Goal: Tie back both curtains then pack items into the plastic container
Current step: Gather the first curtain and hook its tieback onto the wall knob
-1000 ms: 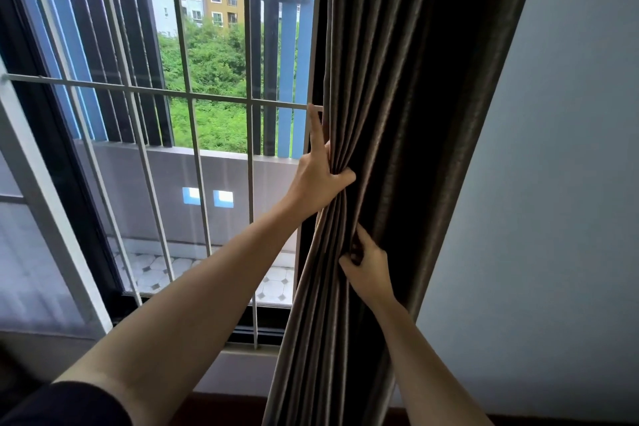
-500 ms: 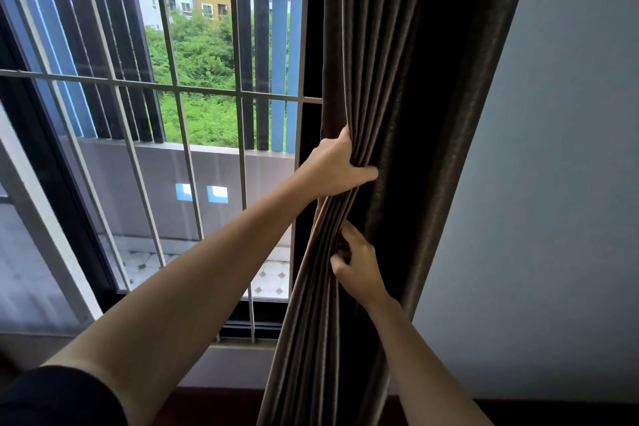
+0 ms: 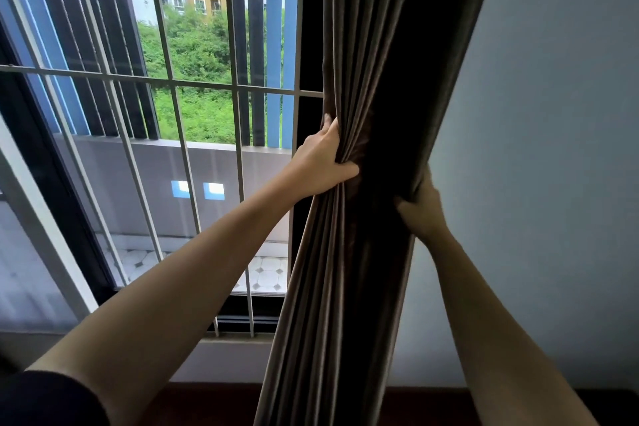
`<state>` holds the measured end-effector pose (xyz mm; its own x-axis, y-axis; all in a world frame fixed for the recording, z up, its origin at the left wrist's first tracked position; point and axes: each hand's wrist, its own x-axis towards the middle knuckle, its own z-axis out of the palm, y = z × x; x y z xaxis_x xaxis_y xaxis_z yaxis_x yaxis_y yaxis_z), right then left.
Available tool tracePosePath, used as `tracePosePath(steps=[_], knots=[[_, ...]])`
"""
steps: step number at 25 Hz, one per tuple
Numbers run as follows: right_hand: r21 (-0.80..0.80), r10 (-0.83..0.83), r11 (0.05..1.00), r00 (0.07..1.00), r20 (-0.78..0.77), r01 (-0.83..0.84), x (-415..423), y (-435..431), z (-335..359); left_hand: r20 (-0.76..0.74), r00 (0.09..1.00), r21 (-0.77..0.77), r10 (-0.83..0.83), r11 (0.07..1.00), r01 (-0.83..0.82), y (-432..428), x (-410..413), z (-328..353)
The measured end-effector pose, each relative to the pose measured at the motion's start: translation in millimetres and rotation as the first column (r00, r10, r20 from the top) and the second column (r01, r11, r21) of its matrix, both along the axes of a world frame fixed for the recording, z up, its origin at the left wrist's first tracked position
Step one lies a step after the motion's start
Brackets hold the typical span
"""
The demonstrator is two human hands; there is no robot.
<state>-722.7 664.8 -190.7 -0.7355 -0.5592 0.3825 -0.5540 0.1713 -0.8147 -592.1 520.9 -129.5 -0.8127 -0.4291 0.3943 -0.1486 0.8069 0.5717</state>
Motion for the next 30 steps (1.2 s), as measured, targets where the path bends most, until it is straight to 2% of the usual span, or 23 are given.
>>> tracePosePath(steps=[4, 7, 15, 19, 21, 22, 23, 25, 26, 28, 30], knots=[[0.097, 0.188, 0.977, 0.982, 0.02, -0.189, 26.5, -15.2, -31.8, 0.028, 0.998, 0.141, -0.058, 0.989, 0.053, -2.2, -0.7, -0.7], [0.154, 0.294, 0.942, 0.955, 0.046, -0.298, 38.7, -22.7, -47.6, 0.084, 0.995, 0.152, -0.044, 0.988, 0.031, 0.5, -6.7, 3.3], [0.19, 0.376, 0.909, 0.927, 0.014, -0.371, 43.7, -31.2, -56.1, 0.109, 0.993, 0.128, -0.049, 0.991, 0.035, 5.7, -17.5, 3.8], [0.241, 0.439, 0.875, 0.898, -0.028, -0.42, 50.1, -40.3, -62.7, 0.073, 0.992, 0.231, -0.107, 0.969, 0.087, 13.7, -23.1, -1.6], [0.146, 0.491, 0.856, 0.868, 0.078, -0.497, 51.8, -42.4, -68.3, 0.008, 0.999, 0.215, -0.043, 0.976, 0.04, 18.3, -24.4, -5.6], [0.028, 0.519, 0.847, 0.838, 0.171, -0.531, 51.0, -42.0, -70.4, -0.016, 1.0, 0.199, 0.013, 0.98, -0.01, 19.3, -24.5, -7.2], [-0.113, 0.535, 0.844, 0.809, 0.243, -0.524, 49.7, -41.5, -70.2, -0.043, 0.997, 0.197, 0.064, 0.979, -0.054, 18.6, -25.1, -9.5], [-0.352, 0.512, 0.848, 0.787, 0.345, -0.397, 47.2, -43.3, -56.5, -0.096, 0.989, 0.266, 0.11, 0.961, -0.081, 17.2, -22.5, -11.3], [-0.409, 0.488, 0.851, 0.785, 0.381, -0.33, 44.4, -46.3, -45.3, -0.122, 0.987, 0.327, 0.107, 0.943, -0.062, 15.9, -21.3, -11.7], [-0.426, 0.425, 0.876, 0.779, 0.461, -0.225, 33.8, -58.5, -20.5, -0.17, 0.981, 0.44, 0.089, 0.898, -0.005, 15.7, -18.8, -11.5], [-0.414, 0.356, 0.896, 0.813, 0.461, -0.158, 22.6, -72.1, 0.8, -0.228, 0.972, 0.512, 0.055, 0.856, 0.072, 14.0, -16.1, -11.3]])
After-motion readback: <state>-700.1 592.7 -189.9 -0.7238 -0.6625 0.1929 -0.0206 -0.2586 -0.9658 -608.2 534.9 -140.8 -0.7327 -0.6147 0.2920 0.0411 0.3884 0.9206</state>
